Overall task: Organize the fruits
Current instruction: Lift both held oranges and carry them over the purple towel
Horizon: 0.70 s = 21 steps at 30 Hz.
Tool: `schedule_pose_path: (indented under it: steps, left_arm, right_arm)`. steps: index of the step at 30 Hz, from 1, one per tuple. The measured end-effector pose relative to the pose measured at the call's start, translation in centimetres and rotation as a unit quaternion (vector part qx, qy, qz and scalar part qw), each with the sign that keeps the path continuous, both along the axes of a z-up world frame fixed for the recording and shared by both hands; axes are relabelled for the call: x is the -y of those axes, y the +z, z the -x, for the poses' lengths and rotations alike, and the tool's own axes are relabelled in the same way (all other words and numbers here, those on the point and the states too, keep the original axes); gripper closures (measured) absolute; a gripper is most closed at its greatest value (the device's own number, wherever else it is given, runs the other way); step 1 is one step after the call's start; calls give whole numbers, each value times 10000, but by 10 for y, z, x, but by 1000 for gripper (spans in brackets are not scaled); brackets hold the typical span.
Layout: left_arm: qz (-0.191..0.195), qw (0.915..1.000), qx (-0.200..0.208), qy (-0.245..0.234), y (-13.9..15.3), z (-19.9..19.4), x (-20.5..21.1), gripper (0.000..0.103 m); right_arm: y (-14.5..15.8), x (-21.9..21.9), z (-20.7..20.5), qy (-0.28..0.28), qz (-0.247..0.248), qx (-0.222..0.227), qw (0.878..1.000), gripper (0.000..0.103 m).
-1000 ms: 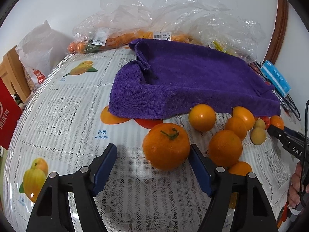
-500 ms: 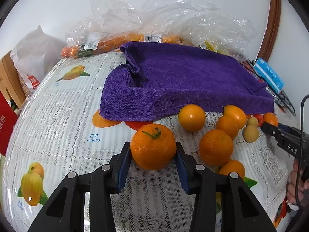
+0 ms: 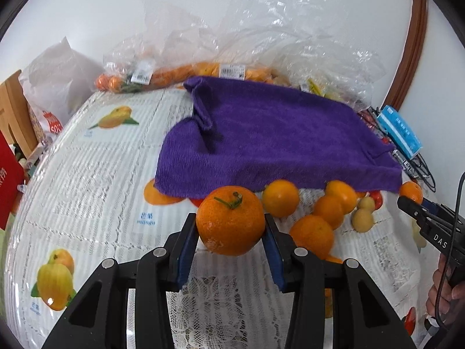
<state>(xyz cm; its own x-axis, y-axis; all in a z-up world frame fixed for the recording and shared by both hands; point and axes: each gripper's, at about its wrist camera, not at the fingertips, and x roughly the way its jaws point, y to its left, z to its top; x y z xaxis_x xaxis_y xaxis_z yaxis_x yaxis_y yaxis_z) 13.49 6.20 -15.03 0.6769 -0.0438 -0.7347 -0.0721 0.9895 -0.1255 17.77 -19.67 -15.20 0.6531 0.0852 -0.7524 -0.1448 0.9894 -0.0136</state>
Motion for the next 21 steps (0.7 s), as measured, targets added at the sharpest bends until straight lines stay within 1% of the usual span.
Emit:
schedule_pose_path:
  steps: [4, 8, 10, 15, 21]
  left_arm:
    - [-18, 9999, 156, -52, 16, -2, 2, 62]
    - [52, 9994, 298, -141, 34, -9, 3, 62]
    - [10, 9991, 393, -137, 42, -13, 3, 62]
    - [-114, 9981, 594, -114, 62, -29, 4, 62]
    - [-64, 9971, 756, -55, 74, -52, 4, 62]
  right_arm:
    - [15, 4, 1, -56, 17, 137, 9999, 60]
    - [32, 6, -2, -121, -10, 299, 9995, 60]
    - [43, 7, -5, -149, -14, 419, 9990, 60]
    - [65, 7, -14, -167, -59, 683, 9975, 60]
    - [80, 2, -31, -130, -91, 903, 9958, 60]
